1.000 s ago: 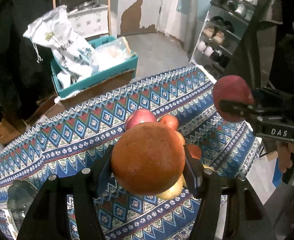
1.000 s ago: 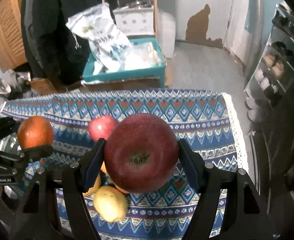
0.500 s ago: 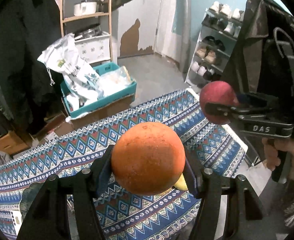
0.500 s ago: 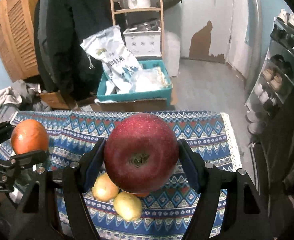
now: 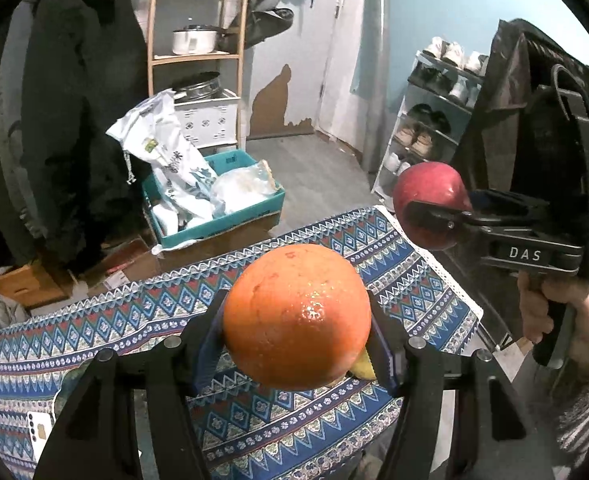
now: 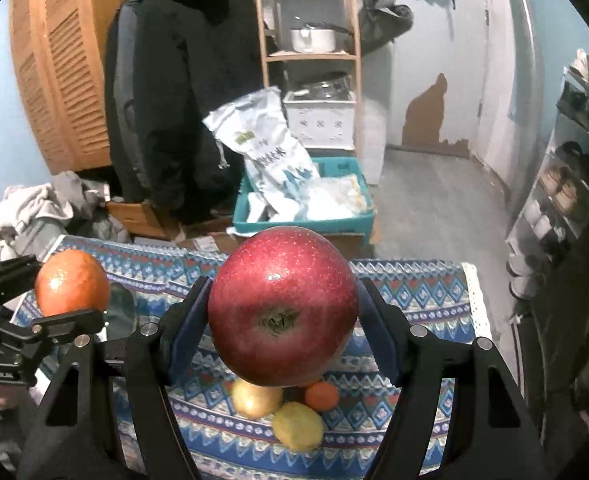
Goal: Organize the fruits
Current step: 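Lift the red apple with the right gripper while the left gripper lifts the orange, then carry the orange over the green bowl with the left gripper while the right gripper carries the apple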
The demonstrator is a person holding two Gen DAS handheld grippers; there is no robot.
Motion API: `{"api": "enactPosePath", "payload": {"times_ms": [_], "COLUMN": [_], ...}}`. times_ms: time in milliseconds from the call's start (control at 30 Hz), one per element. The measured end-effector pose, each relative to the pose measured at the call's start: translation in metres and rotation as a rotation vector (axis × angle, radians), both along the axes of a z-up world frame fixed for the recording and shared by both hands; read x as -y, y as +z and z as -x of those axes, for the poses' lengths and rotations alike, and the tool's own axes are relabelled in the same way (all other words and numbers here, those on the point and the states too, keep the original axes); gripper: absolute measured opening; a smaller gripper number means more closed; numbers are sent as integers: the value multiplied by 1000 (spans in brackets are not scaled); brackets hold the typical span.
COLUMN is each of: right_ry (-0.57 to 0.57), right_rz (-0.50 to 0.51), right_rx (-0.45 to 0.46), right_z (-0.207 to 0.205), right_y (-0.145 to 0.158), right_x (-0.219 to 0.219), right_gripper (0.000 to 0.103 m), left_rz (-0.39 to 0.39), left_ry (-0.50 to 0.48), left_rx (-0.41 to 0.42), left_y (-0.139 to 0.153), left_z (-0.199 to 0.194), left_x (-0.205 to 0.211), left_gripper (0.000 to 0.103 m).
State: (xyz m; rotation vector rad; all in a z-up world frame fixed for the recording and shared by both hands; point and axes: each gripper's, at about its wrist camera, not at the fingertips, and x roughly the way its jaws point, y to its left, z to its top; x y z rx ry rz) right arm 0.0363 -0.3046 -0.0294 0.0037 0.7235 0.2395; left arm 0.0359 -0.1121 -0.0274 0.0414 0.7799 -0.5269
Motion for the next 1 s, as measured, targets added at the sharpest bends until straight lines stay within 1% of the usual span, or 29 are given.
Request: {"api": "enactPosePath", "payload": {"times_ms": [100,200,367,633,1000], "right_ry": [27,54,102,177,277], "right_rz": [-2,-6,-14,-18,-32], "right_rx": [8,14,16,-11,-60], "right_z": [-1,-3,-9,-19,-36], "right_y": [5,9,14,10,0], "right_x": [-15,-31,-58,-104,-168], "right_gripper": [72,72,72,72,72], "left_rz": [18,15,32,38,60], "left_ry": [20,44,76,149,256], "left_rx": [-1,17,17,18,-18], "left_y": [4,7,9,6,-8], "left_z": [2,5,7,9,8], "left_x": [-13,-25,-47,-86,-142], "left_gripper": [64,64,64,64,64]}}
